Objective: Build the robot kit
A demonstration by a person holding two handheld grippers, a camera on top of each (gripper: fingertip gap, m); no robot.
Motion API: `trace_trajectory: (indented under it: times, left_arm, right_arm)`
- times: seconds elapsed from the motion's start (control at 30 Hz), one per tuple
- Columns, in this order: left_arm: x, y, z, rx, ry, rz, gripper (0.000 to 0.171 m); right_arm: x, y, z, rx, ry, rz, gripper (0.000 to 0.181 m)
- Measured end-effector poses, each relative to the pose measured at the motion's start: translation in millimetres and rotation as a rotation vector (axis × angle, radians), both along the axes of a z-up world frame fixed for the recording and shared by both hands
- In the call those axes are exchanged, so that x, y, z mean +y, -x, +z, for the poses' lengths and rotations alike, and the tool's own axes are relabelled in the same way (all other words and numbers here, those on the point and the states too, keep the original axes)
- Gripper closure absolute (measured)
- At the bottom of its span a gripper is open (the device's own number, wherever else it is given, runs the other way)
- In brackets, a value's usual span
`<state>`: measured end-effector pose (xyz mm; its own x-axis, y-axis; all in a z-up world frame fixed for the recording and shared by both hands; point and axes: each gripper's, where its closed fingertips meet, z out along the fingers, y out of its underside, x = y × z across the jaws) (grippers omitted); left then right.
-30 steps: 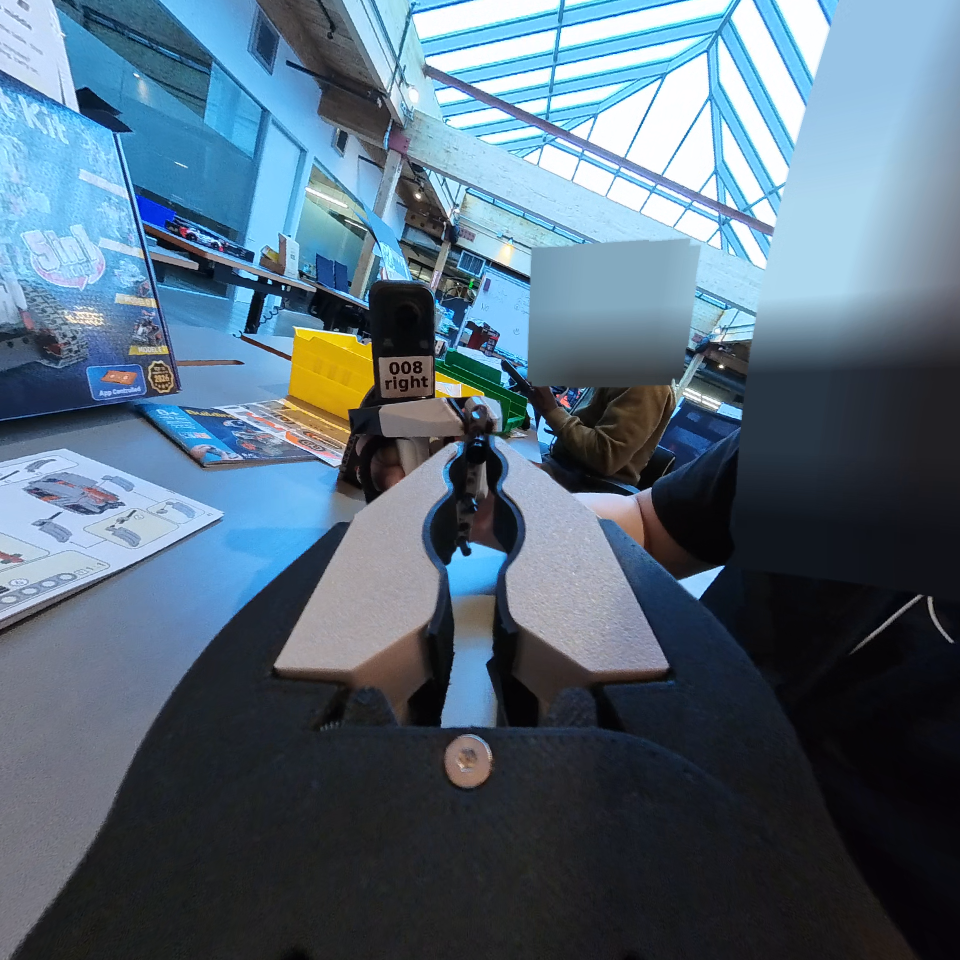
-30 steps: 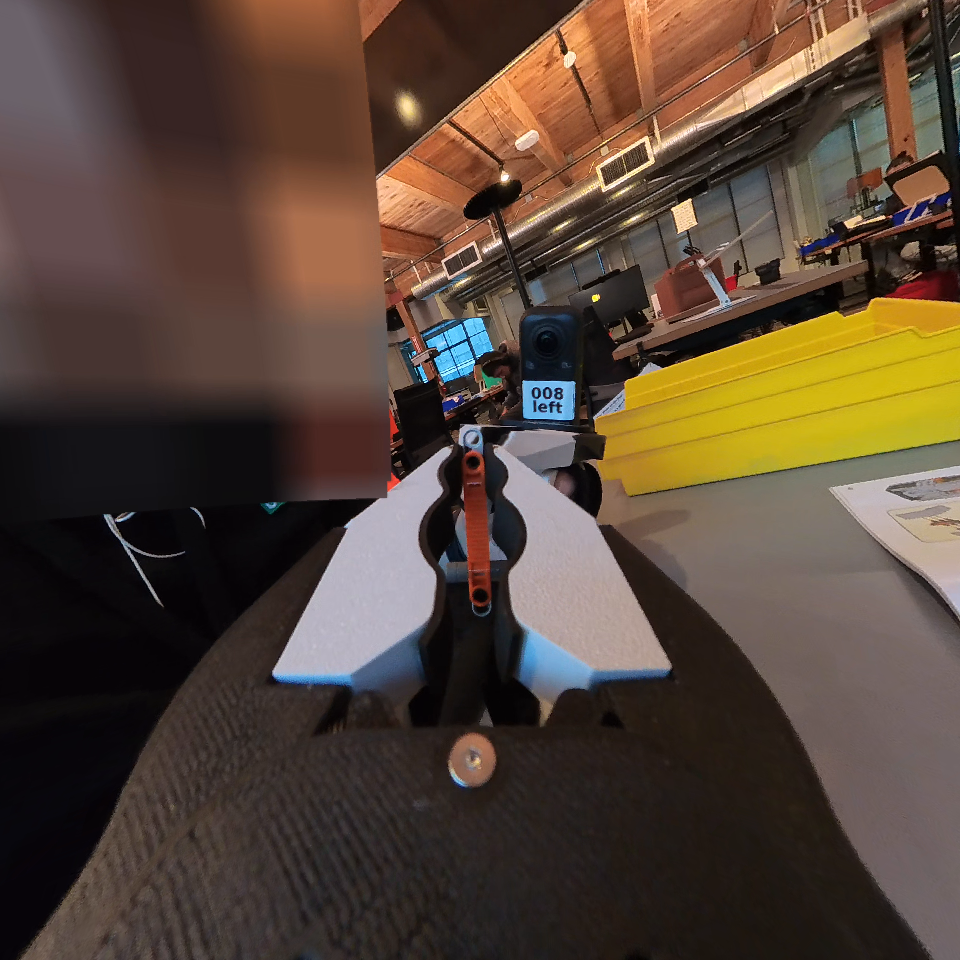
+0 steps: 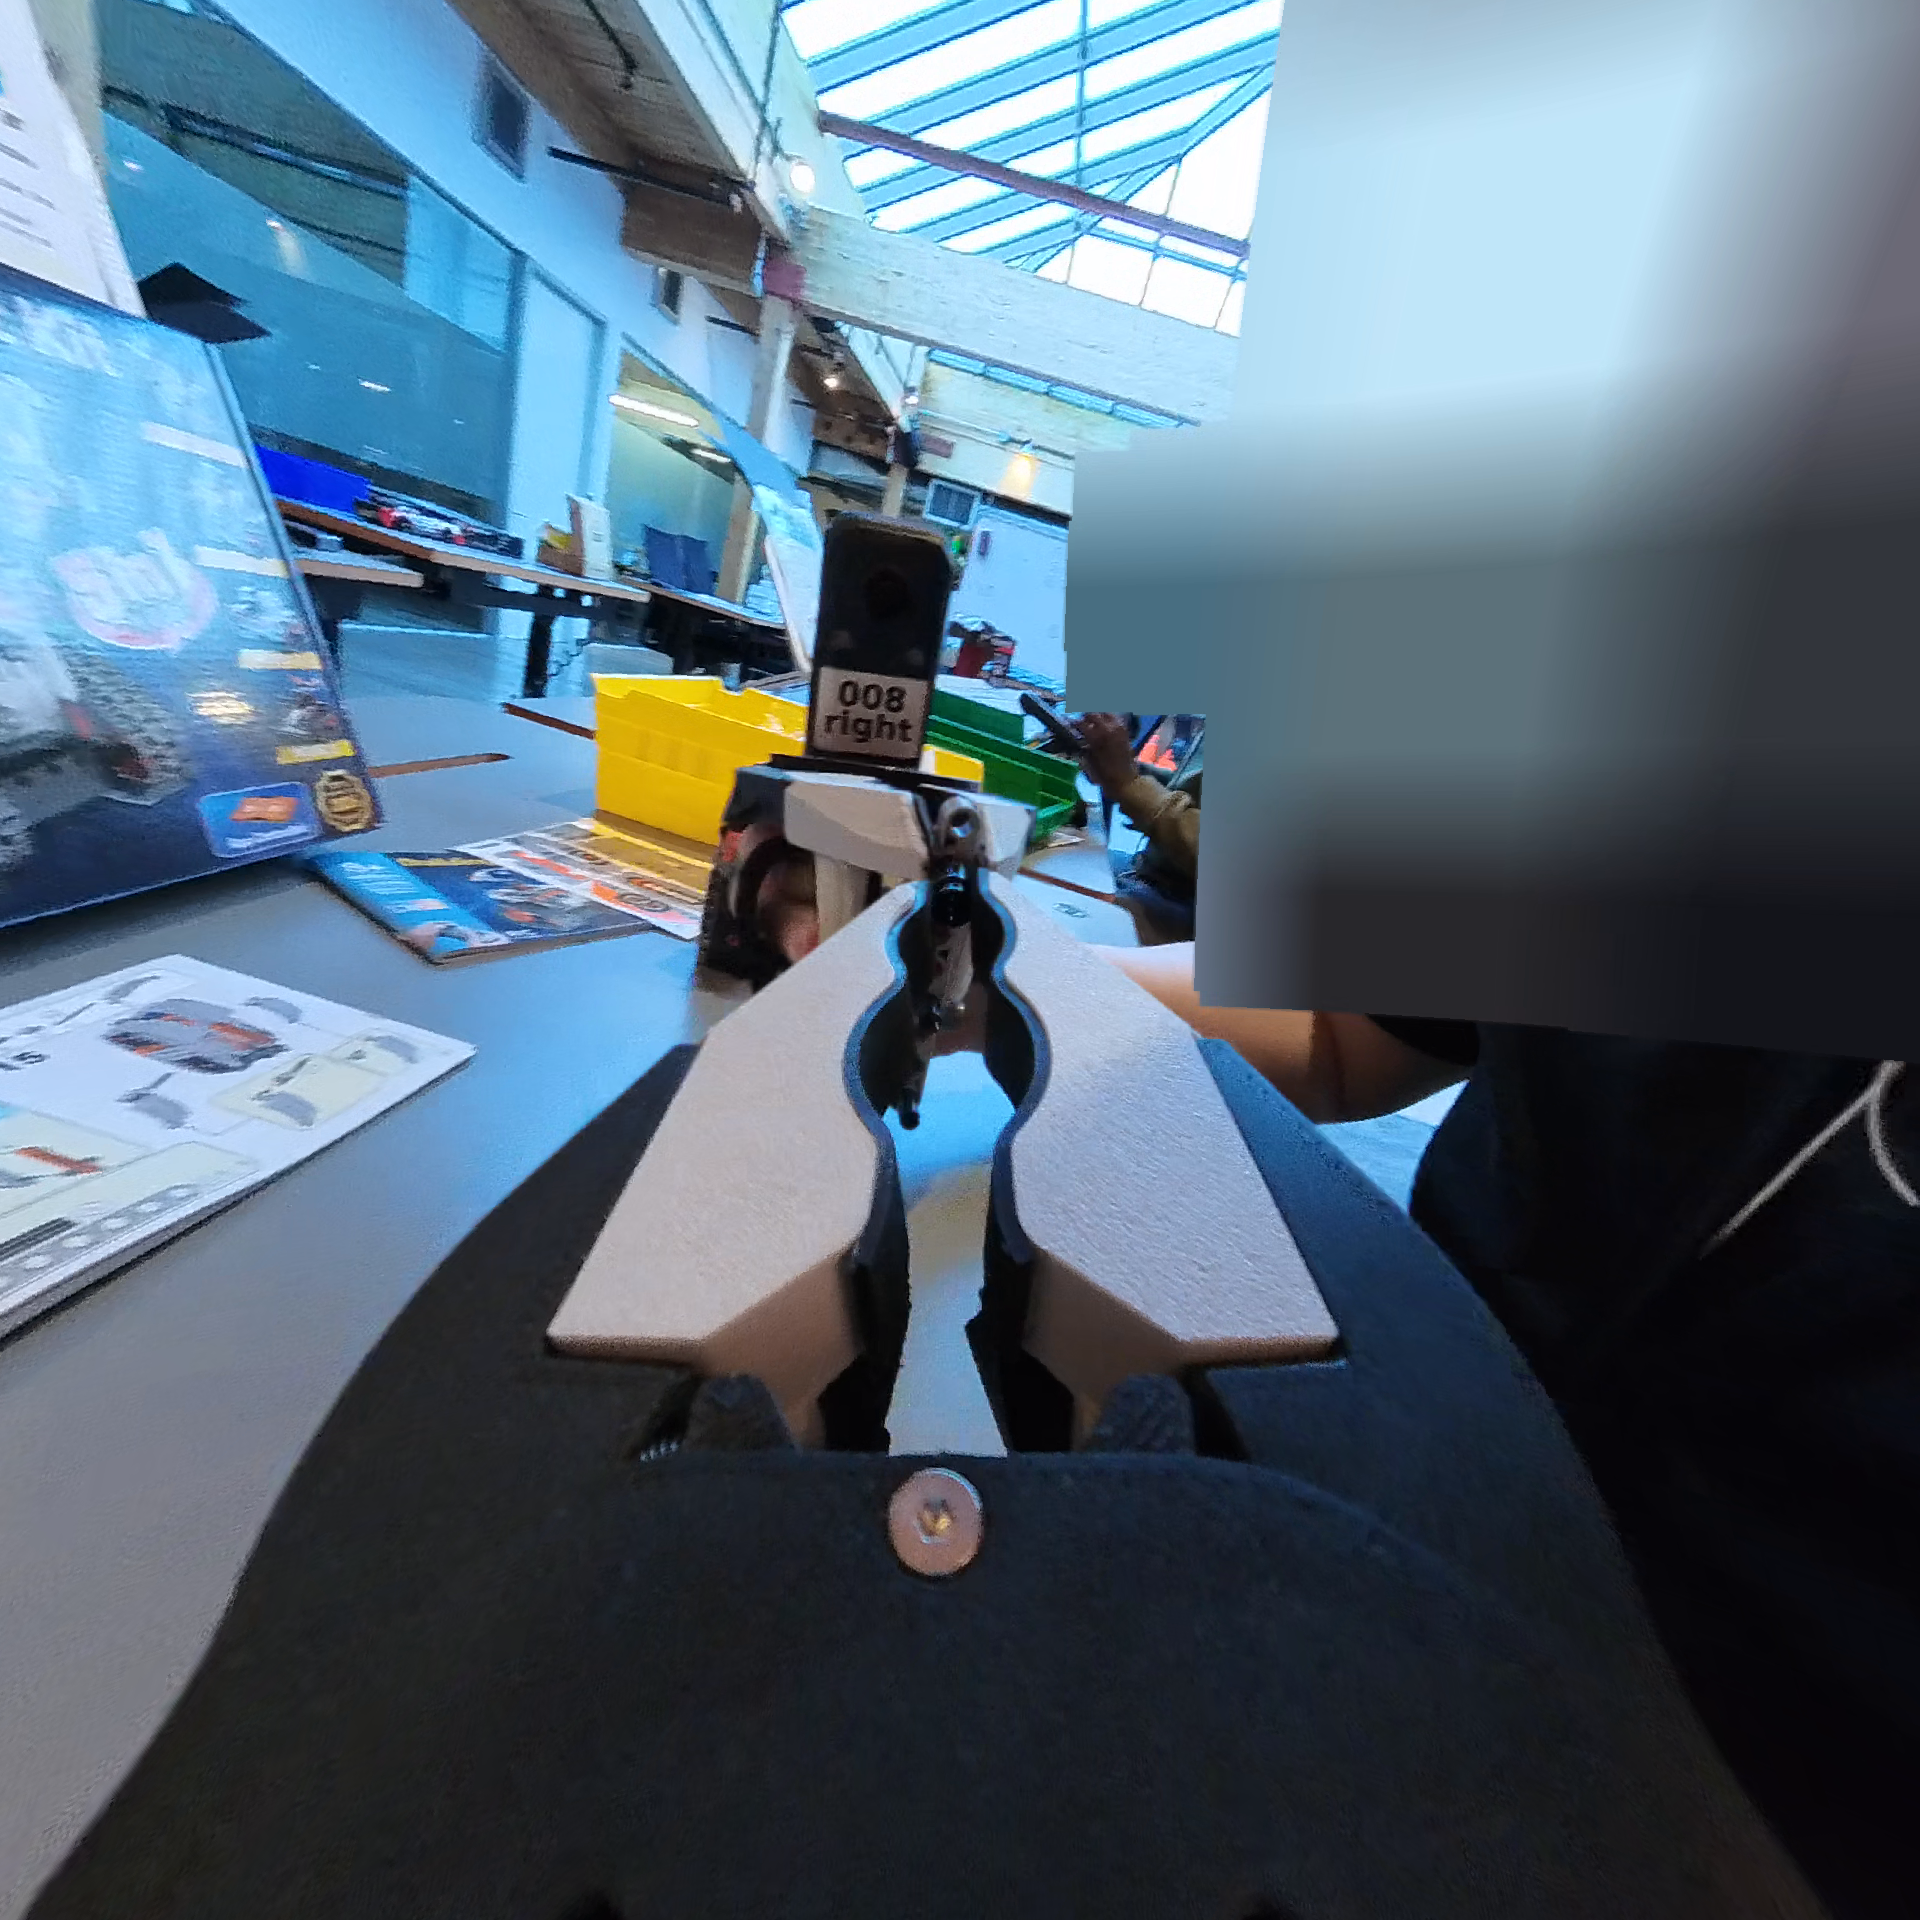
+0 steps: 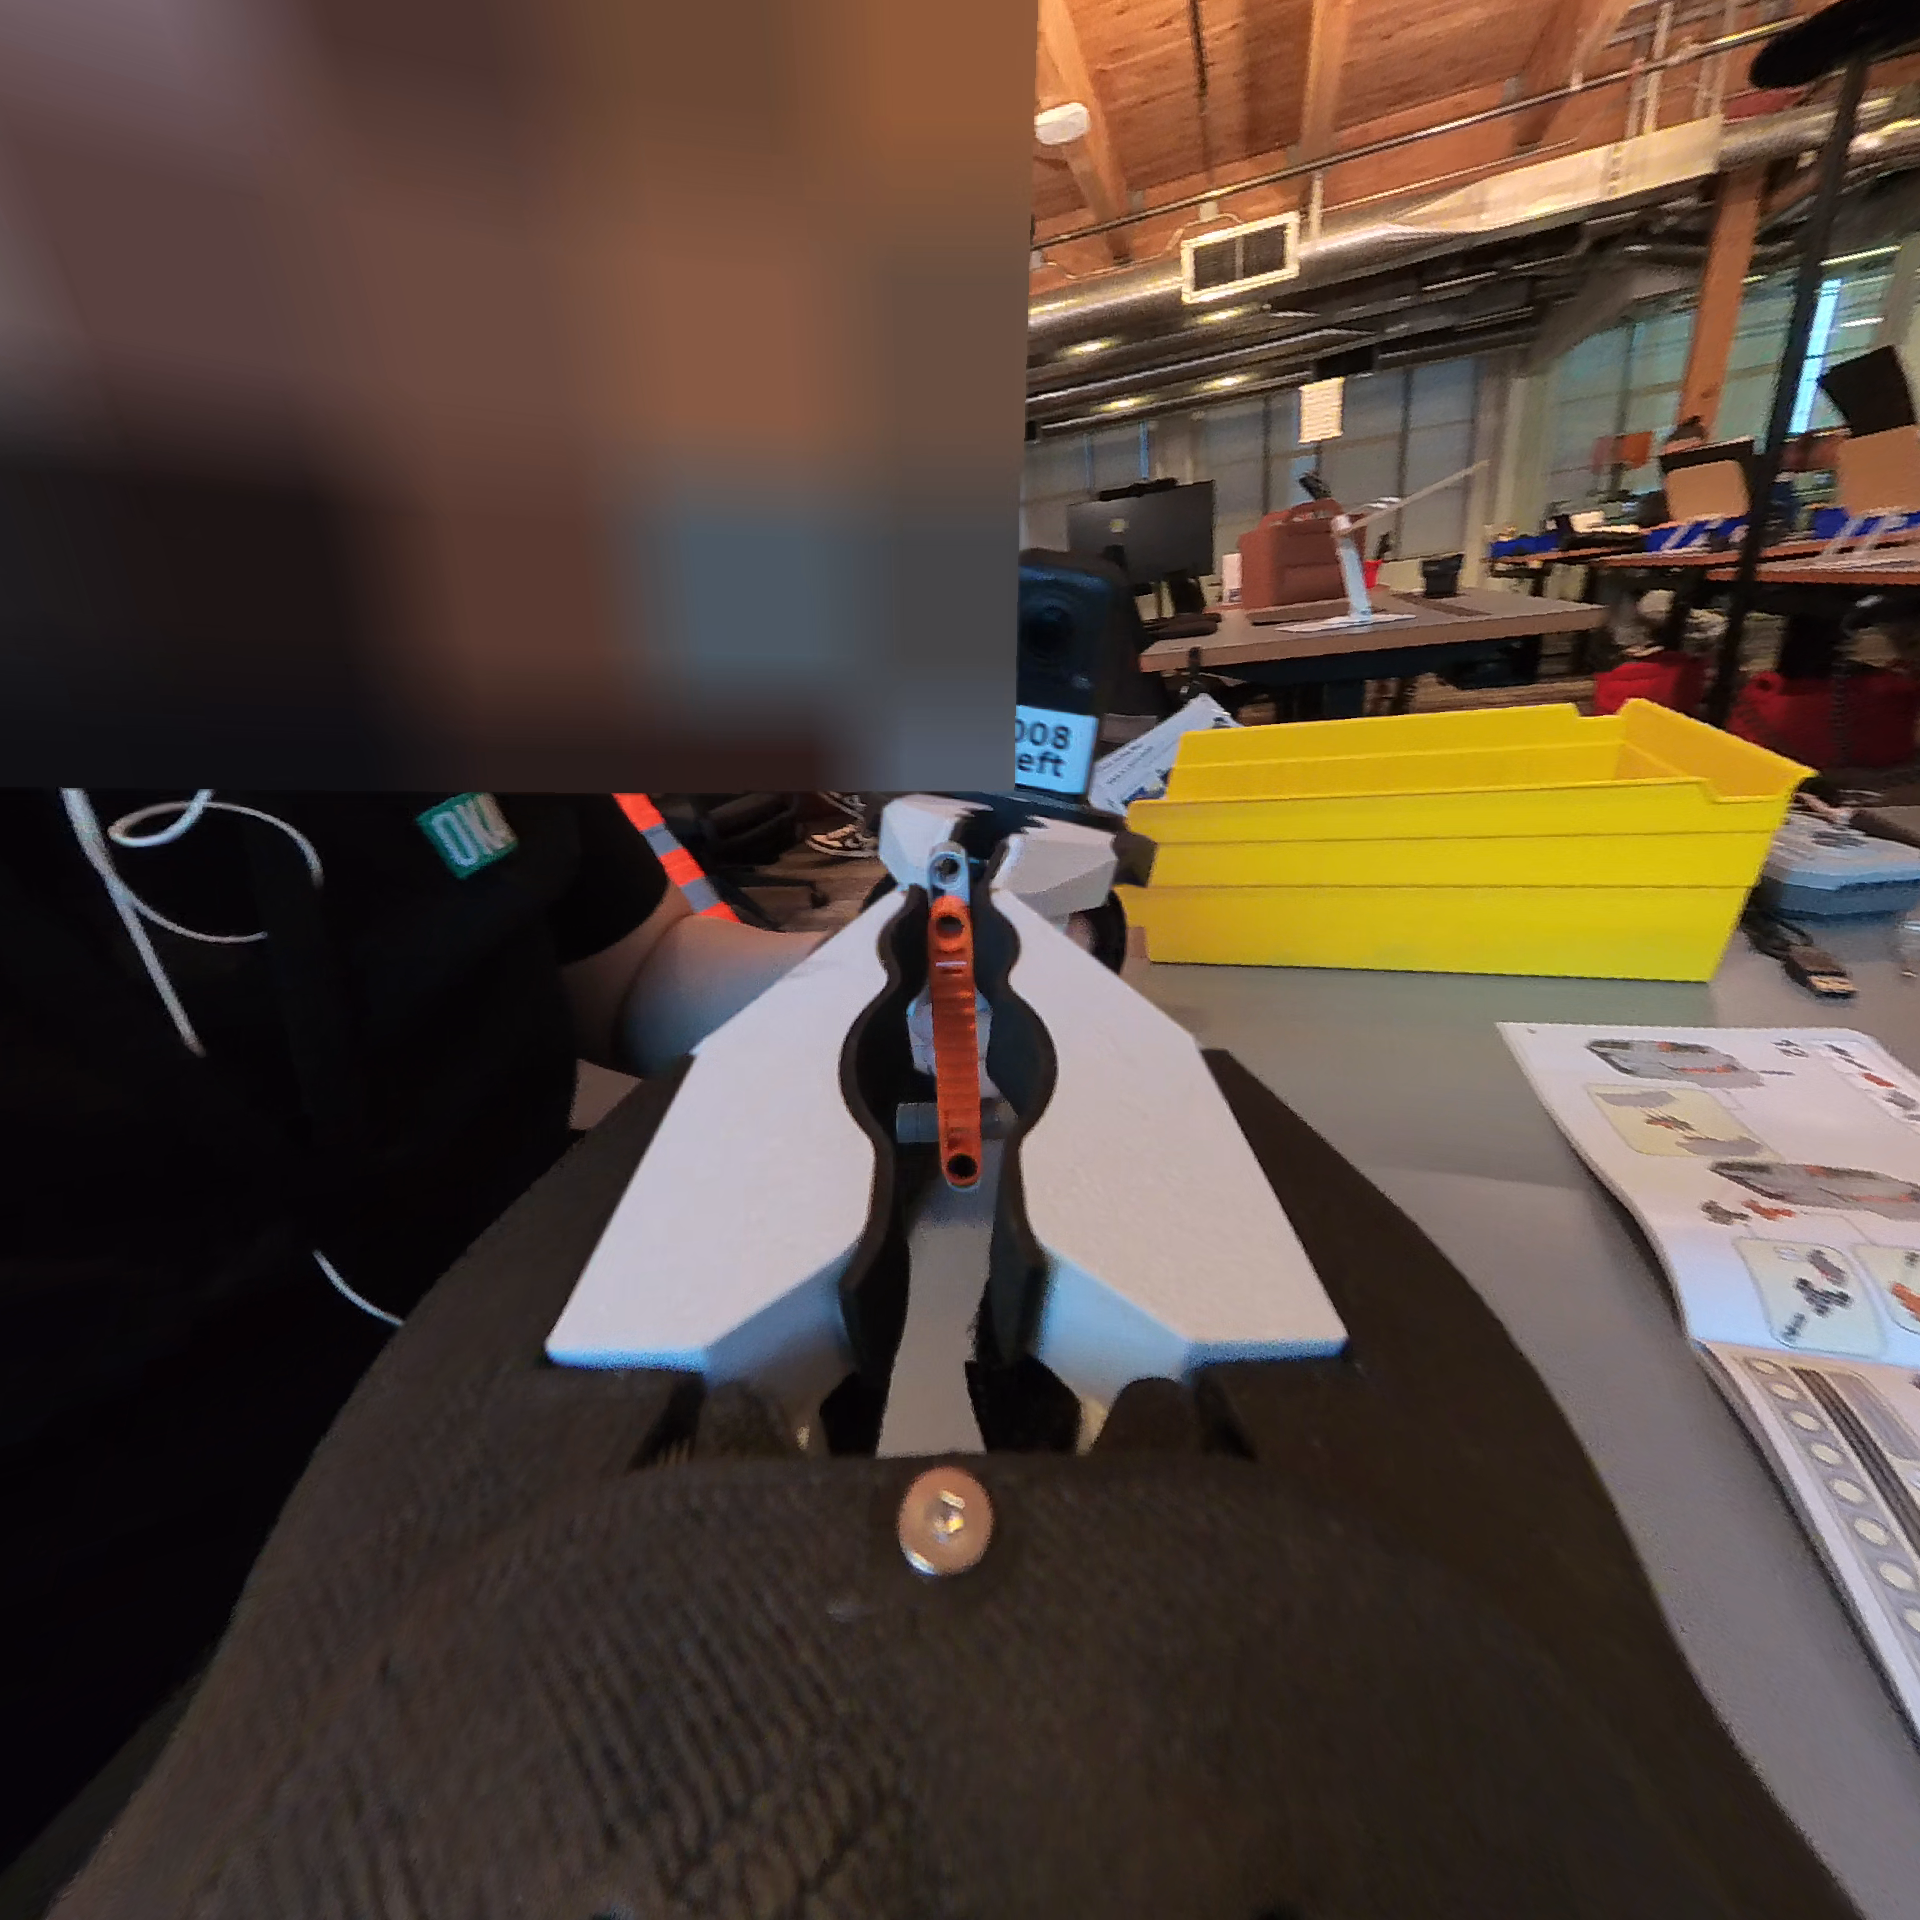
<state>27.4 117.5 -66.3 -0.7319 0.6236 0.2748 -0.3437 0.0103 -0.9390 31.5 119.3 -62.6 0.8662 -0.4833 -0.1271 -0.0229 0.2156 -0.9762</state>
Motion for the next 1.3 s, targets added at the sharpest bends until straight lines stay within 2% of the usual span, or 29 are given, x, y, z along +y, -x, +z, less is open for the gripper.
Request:
trace_trajectory:
  times: [0.2,0.67,1.07,1.2,1.3]
  left_arm:
    - [2.5,5.7,0.2,0.008,-0.005,-0.057,0.168]
    - [-5.8,-3.0,-13.7,-0.141,-0.023,0.089,0.168]
    - [-6.5,0.6,-23.2,-0.201,-0.05,0.094,0.167]
    - [-9.0,1.9,-33.9,-0.292,-0.077,0.122,0.168]
    - [-9.0,1.2,-31.5,-0.255,-0.076,0.107,0.168]
  right_arm:
    - [4.6,6.6,1.3,0.028,-0.033,0.078,0.174]
    - [0.0,-3.2,-18.8,0.068,0.152,-0.072,0.174]
    - [0.2,-1.0,-31.6,0.09,0.27,-0.114,0.174]
    - [1.0,-4.2,-43.1,0.122,0.335,-0.131,0.174]
    - [1.4,-4.8,-41.0,0.123,0.313,-0.123,0.174]
